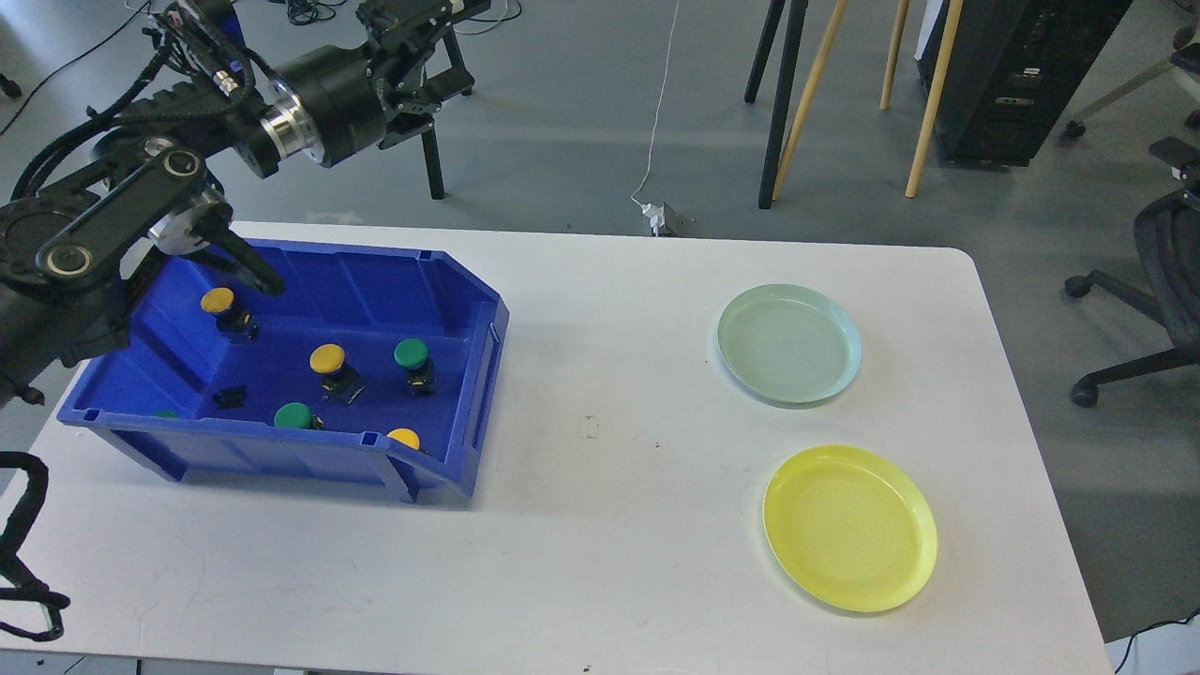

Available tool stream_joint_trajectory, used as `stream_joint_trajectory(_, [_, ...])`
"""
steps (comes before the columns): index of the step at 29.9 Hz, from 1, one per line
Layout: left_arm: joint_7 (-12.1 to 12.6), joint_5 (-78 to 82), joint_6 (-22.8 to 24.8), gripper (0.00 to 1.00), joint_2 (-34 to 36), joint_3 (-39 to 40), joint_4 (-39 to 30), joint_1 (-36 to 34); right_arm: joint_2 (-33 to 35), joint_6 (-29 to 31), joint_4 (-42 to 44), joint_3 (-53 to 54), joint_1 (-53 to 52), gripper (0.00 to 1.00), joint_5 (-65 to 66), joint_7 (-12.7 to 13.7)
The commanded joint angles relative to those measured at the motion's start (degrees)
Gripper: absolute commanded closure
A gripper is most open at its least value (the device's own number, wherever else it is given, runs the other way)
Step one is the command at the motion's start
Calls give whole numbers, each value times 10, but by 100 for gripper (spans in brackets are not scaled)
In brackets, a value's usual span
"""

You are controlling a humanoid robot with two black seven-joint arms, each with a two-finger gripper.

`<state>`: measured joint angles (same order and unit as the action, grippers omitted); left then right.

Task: Pass button and place on color plate
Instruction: 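Move the left gripper over the blue bin toward the buttons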

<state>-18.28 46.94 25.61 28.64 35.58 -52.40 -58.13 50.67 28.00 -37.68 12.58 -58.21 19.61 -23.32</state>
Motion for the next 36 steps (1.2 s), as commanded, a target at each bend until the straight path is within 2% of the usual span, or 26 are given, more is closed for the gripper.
stream_joint_trajectory(1, [-67,3,9,0,2,11,7,0,-20,0,-6,10,2,1,1,2])
stream_joint_trajectory(2, [-78,3,11,0,1,7,7,-1,-20,0,-6,12,2,1,0,2])
stream_joint_trajectory(5, [-85,-2,6,0,-7,17,7,-3,-19,0,-6,48,6,1,0,1])
stream_joint_trajectory(8, [-81,-28,4,0,-21,24,12,-7,-16,0,-11,76,41,1,0,0])
stream_joint_trajectory(11, [-85,-64,14,0,-29,30,46,-7,-11,0,-30,87,63,1,1,-1])
stream_joint_trajectory(15, [-83,-63,-12,0,-53,20,70,-24,18,0,-49,94,101,1,1,-8])
stream_joint_trajectory(17, [-75,-54,-13,0,-53,12,70,-27,31,0,-60,102,125,1,3,-15])
stream_joint_trajectory(21, [-34,26,-18,0,-42,-26,71,-31,46,0,-65,120,156,1,32,-24])
stream_joint_trajectory(24, [-33,51,24,0,-11,-25,75,-33,47,0,-64,130,161,1,39,-29])
stream_joint_trajectory(28, [-33,54,24,0,31,-30,123,-60,47,0,-64,143,161,1,40,-29])
stream_joint_trajectory(30, [-33,51,24,0,18,-23,150,-66,48,0,-64,149,161,1,40,-29])
stream_joint_trajectory(33, [-36,5,9,0,-9,3,153,-59,46,0,-65,155,161,1,40,-29])
stream_joint_trajectory(36, [-22,-60,1,0,-9,5,157,-54,37,0,-65,177,163,1,40,-28])
